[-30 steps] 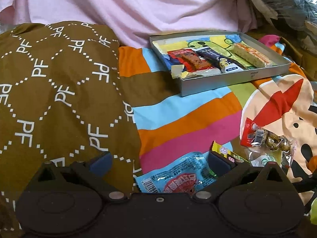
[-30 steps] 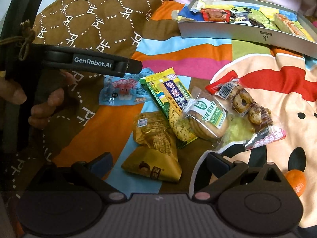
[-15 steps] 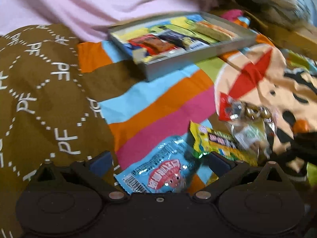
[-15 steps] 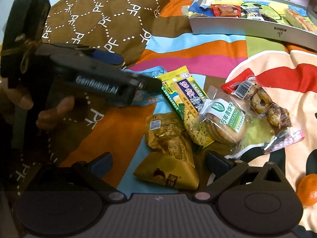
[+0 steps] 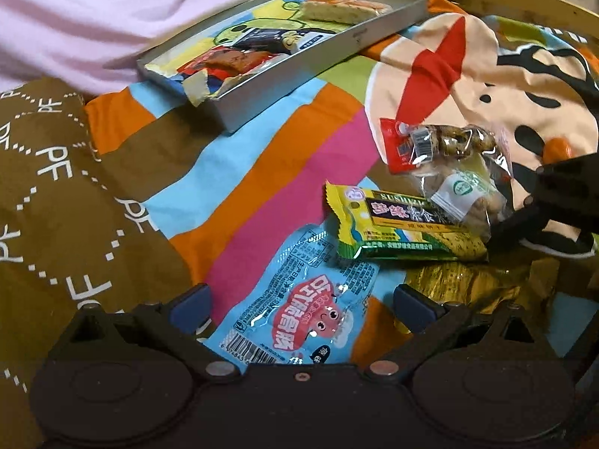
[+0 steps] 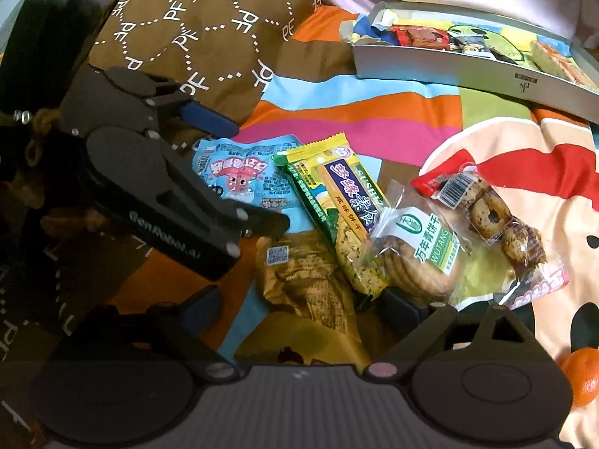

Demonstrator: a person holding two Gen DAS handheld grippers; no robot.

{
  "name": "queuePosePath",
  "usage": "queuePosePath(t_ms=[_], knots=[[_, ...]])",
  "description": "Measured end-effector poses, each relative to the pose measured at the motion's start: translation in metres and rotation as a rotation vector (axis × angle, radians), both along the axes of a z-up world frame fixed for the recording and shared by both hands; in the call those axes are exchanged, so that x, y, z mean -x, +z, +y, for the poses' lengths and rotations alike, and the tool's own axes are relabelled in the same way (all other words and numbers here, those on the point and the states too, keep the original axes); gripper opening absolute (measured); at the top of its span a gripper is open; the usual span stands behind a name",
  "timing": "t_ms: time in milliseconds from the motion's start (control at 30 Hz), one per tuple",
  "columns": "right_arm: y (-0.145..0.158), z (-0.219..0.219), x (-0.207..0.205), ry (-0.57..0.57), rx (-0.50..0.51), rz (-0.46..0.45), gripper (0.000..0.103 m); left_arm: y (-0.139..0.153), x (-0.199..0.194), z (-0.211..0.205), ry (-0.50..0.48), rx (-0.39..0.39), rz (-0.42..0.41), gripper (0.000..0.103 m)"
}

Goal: Organize snacks
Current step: 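Lower the left tool onto the blue sausage packet while the right tool lowers onto the gold foil packet, then close the left tool on the blue packet while the right tool closes on the gold packet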

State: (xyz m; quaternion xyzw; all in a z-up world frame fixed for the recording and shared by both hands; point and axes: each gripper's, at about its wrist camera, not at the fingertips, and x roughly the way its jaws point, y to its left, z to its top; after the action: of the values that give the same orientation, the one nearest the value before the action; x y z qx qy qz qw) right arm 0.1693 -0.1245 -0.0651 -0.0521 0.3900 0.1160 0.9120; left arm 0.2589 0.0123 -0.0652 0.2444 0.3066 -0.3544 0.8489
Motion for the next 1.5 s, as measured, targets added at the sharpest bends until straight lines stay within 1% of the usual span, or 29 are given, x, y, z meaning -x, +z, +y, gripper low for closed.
queuePosePath(t_ms=[67, 133, 267, 333, 367, 400, 433, 500, 600, 633, 733, 767, 800, 833, 900, 967, 1033, 1100, 1200, 1233, 1367, 1467, 1500], knots=[[-0.001, -0.001, 0.000, -0.017, -0.013, 0.005, 0.092, 0.000, 0.000, 0.000, -0.013, -0.007, 0.001, 0.102], [0.000, 0.000, 0.001, -0.029, -0.020, 0.002, 0.088, 0.001, 0.001, 0.002, -0.027, -0.020, 0.005, 0.102], [0.002, -0.004, 0.010, -0.023, -0.033, -0.002, 0.083, 0.002, 0.009, 0.004, -0.083, -0.067, 0.019, 0.102], [0.004, -0.008, 0.014, -0.022, -0.038, -0.006, 0.074, 0.003, 0.014, 0.003, -0.095, -0.089, 0.031, 0.101], [0.005, -0.010, 0.014, -0.024, -0.036, -0.008, 0.071, 0.003, 0.016, 0.003, -0.091, -0.093, 0.035, 0.099], [0.006, -0.012, 0.015, -0.026, -0.034, -0.008, 0.065, 0.003, 0.017, 0.002, -0.081, -0.096, 0.039, 0.098], [0.007, -0.015, 0.015, -0.025, -0.039, -0.005, 0.062, 0.004, 0.018, 0.001, -0.067, -0.094, 0.047, 0.098], [0.011, -0.022, 0.017, -0.020, -0.057, 0.005, 0.062, 0.005, 0.020, 0.001, -0.051, -0.080, 0.090, 0.097], [0.014, -0.027, 0.020, 0.019, -0.044, 0.012, 0.063, 0.005, 0.024, 0.002, -0.057, -0.048, 0.211, 0.095], [0.015, -0.028, 0.022, 0.032, -0.038, 0.014, 0.063, 0.005, 0.028, 0.002, -0.066, -0.039, 0.229, 0.095], [0.016, -0.027, 0.024, 0.064, -0.016, 0.013, 0.066, 0.003, 0.036, -0.001, -0.053, -0.051, 0.200, 0.095], [0.016, -0.026, 0.024, 0.075, -0.005, 0.011, 0.068, 0.002, 0.037, -0.001, -0.046, -0.047, 0.192, 0.098], [0.016, -0.024, 0.024, 0.084, 0.005, 0.009, 0.072, 0.001, 0.037, -0.001, -0.036, -0.042, 0.179, 0.101], [0.015, -0.023, 0.023, 0.096, 0.013, 0.009, 0.077, 0.000, 0.036, 0.000, -0.020, -0.040, 0.152, 0.102], [0.015, -0.019, 0.023, 0.127, 0.039, -0.001, 0.081, -0.001, 0.033, 0.001, 0.003, -0.027, 0.106, 0.102], [0.013, -0.017, 0.024, 0.152, 0.067, -0.017, 0.084, 0.002, 0.029, 0.004, 0.032, -0.005, 0.082, 0.102], [0.013, -0.016, 0.024, 0.164, 0.081, -0.026, 0.087, 0.003, 0.024, 0.006, 0.065, 0.015, 0.078, 0.102], [0.013, -0.014, 0.022, 0.163, 0.087, -0.026, 0.088, 0.004, 0.019, 0.005, 0.068, 0.027, 0.093, 0.102], [0.012, -0.011, 0.018, 0.170, 0.080, -0.014, 0.088, 0.003, 0.019, 0.001, 0.056, 0.007, 0.084, 0.102], [0.012, -0.011, 0.016, 0.168, 0.076, -0.009, 0.086, 0.003, 0.020, 0.001, 0.058, 0.002, 0.085, 0.102], [0.009, -0.012, 0.014, 0.155, 0.053, 0.014, 0.079, 0.004, 0.018, -0.001, 0.065, 0.000, 0.143, 0.102], [0.008, -0.014, 0.015, 0.134, 0.042, 0.011, 0.071, 0.004, 0.021, -0.002, 0.065, 0.000, 0.168, 0.097], [0.008, -0.016, 0.015, 0.119, 0.041, 0.008, 0.064, 0.004, 0.022, -0.003, 0.064, -0.003, 0.170, 0.094]])
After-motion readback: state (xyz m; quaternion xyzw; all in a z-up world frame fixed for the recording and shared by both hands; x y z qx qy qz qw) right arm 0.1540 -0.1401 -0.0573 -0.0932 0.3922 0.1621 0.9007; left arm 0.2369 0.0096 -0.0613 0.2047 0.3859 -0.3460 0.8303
